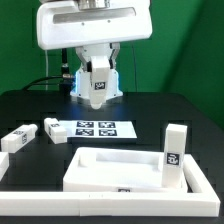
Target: Assemble desk
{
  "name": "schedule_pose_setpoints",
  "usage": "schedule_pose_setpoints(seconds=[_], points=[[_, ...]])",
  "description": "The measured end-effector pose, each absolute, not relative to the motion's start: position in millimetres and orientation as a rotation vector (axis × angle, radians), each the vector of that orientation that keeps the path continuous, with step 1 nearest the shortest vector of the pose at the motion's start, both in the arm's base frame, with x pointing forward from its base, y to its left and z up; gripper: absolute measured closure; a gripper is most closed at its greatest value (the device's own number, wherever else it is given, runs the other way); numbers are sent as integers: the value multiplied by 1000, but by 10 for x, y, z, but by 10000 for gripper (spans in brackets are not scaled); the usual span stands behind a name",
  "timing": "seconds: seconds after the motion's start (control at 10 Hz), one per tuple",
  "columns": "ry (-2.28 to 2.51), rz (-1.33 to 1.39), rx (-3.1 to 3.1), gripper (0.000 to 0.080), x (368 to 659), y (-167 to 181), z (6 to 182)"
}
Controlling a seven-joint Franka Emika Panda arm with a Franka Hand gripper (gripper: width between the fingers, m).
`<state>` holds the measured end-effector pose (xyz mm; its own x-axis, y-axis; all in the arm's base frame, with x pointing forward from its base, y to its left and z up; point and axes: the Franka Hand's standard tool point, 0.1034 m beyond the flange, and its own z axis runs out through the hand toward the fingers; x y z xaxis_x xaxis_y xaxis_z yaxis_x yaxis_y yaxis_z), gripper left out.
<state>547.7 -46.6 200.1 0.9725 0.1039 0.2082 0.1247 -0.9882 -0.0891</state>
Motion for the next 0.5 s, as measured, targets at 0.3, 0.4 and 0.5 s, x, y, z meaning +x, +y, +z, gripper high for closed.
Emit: schedule_pose_setpoints(seconds=[0.3,0.4,0.5], points=[[-149,-502,-2974,509,5656,-547,1997],[-154,-602,-2949,509,5848,-622,2051],[-163,-699,-2915,509,5995,-723,2100]])
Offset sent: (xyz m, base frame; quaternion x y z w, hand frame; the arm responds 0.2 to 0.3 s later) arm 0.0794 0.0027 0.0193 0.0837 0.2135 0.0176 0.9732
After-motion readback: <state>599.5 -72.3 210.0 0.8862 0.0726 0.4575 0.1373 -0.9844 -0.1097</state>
